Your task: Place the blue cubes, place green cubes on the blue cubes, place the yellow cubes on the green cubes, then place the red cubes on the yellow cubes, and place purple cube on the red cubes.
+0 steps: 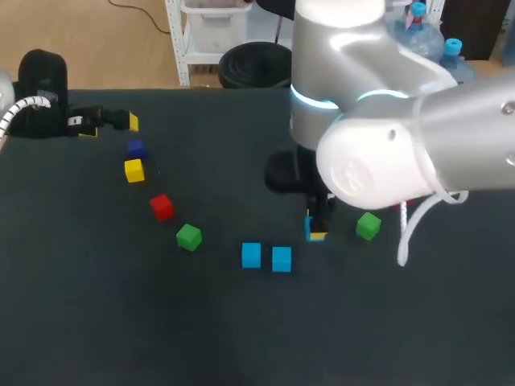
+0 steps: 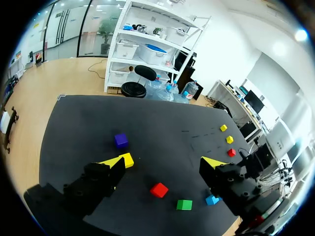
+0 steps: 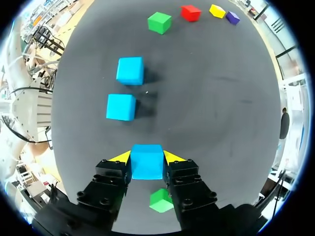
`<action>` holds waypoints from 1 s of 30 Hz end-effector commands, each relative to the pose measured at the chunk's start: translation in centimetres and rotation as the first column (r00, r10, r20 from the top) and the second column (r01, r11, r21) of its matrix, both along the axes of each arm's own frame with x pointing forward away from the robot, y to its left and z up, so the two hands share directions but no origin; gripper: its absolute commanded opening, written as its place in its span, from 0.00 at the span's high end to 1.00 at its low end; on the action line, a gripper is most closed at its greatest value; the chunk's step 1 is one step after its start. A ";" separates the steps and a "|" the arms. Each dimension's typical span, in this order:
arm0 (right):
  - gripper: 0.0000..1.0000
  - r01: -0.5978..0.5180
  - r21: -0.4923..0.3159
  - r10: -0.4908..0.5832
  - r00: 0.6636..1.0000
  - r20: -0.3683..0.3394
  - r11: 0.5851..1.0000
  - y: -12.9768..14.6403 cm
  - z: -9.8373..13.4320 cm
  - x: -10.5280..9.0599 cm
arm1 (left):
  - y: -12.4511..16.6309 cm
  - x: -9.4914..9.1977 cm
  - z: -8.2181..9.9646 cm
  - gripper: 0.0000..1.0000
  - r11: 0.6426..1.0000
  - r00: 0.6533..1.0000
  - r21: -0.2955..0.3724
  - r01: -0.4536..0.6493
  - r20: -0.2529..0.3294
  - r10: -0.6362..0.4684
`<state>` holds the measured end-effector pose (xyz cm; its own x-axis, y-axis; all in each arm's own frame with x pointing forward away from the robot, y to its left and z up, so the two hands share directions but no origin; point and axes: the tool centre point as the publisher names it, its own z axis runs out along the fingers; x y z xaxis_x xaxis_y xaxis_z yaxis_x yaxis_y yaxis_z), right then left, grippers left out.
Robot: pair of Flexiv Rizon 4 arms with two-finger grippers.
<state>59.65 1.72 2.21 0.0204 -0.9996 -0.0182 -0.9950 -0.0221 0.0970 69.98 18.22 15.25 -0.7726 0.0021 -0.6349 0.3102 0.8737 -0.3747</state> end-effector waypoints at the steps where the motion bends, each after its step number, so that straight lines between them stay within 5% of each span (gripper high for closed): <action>1: 1.00 -0.001 -0.007 0.001 1.000 -0.018 1.000 0.5 0.2 1.7 | 0.2 0.0 -0.1 0.00 1.000 1.000 -0.009 0.006 0.006 -0.006; 13: 1.00 -0.013 0.010 0.014 1.000 -0.022 1.000 1.2 -0.6 5.2 | 0.2 0.0 -0.1 0.00 1.000 1.000 -0.009 0.006 0.006 -0.006; 30: 1.00 -0.041 -0.001 0.041 0.998 -0.040 0.999 1.8 -2.0 6.5 | 0.2 0.0 -0.1 0.00 1.000 1.000 -0.009 0.006 0.006 -0.006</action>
<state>65.81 3.49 0.44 0.0630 -0.9979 -0.0164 -0.9892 -0.0646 0.1318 69.98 18.22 15.25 -0.7726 0.0020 -0.6349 0.3102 0.8737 -0.3747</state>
